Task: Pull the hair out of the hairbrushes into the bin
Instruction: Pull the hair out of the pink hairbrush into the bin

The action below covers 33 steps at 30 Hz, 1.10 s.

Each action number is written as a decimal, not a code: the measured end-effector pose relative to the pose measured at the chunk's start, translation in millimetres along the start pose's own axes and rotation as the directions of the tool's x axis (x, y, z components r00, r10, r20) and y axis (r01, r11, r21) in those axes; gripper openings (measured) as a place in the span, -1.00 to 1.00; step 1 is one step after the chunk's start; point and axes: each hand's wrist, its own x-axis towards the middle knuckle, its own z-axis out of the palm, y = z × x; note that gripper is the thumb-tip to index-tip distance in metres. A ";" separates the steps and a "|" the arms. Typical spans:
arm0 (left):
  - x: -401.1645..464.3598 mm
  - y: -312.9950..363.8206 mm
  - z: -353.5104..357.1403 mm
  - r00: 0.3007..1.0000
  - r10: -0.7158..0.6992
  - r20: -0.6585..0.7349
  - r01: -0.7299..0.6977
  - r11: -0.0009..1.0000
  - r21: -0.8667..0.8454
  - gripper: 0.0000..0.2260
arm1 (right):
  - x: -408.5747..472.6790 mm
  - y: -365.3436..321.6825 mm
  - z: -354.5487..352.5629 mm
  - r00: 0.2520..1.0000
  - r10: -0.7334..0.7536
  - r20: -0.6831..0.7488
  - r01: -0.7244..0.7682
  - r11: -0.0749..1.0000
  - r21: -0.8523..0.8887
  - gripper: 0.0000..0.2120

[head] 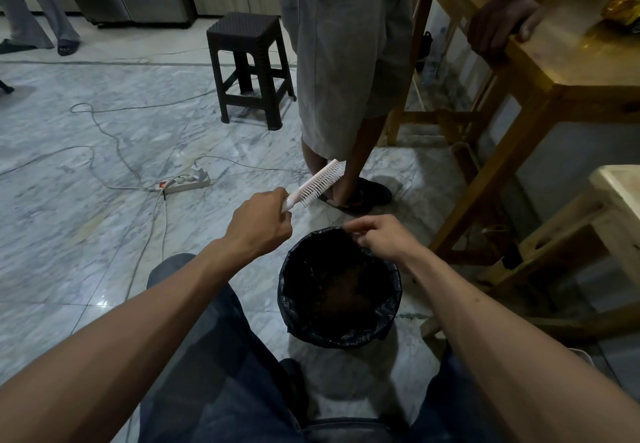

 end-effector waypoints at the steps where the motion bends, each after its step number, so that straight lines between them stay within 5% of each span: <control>1: -0.3 1.1 0.5 1.000 0.003 0.004 -0.003 1.000 0.002 -0.88 | -1.8 -4.3 0.4 0.999 0.026 0.032 -0.023 0.997 -0.077 -0.52; 5: -2.3 6.4 2.0 1.000 0.027 0.014 -0.027 0.999 0.029 -0.85 | -3.1 -22.3 1.3 0.993 0.070 0.098 -0.017 0.886 -0.463 -0.22; 7: -3.1 8.4 1.9 0.999 0.038 0.016 -0.038 0.998 0.044 -0.81 | 2.0 -25.7 1.5 0.990 0.098 0.104 -0.033 0.865 -0.501 -0.08; 9: -3.3 9.3 0.5 0.999 0.031 0.022 -0.032 0.998 0.051 -0.79 | 8.6 -26.2 1.1 0.999 0.012 0.031 0.004 0.878 -0.479 -0.22; 11: -3.4 9.6 -0.4 0.999 0.025 0.032 -0.026 0.999 0.047 -0.79 | 14.6 -26.4 -0.3 0.978 -0.142 -0.151 0.077 0.924 -0.374 -0.62; 13: -3.8 9.7 -0.8 0.998 0.027 0.049 -0.030 0.998 0.050 -0.79 | 17.7 -28.7 -1.0 0.950 -0.155 -0.270 0.125 0.984 -0.125 -0.73; 16: -4.1 10.0 -0.3 0.998 0.029 0.062 -0.032 0.999 0.035 -0.79 | 18.8 -33.8 -2.0 0.977 -0.028 -0.210 0.063 0.985 0.161 -0.54; 21: -10.3 14.3 2.9 0.985 0.085 0.149 -0.064 0.988 -0.140 -0.81 | 15.9 -41.3 2.2 0.990 0.085 -0.111 -0.010 0.831 0.555 -0.83; 28: -10.0 7.8 1.4 0.981 0.003 0.194 0.010 0.998 -0.063 -0.80 | 5.8 -53.2 0.0 0.992 0.040 -0.117 -0.011 0.972 0.236 -0.62; 33: -14.1 2.9 4.2 0.968 -0.017 0.251 0.026 0.999 -0.029 -0.77 | 7.2 -42.6 -5.5 0.970 0.020 -0.242 0.016 0.989 0.146 -0.86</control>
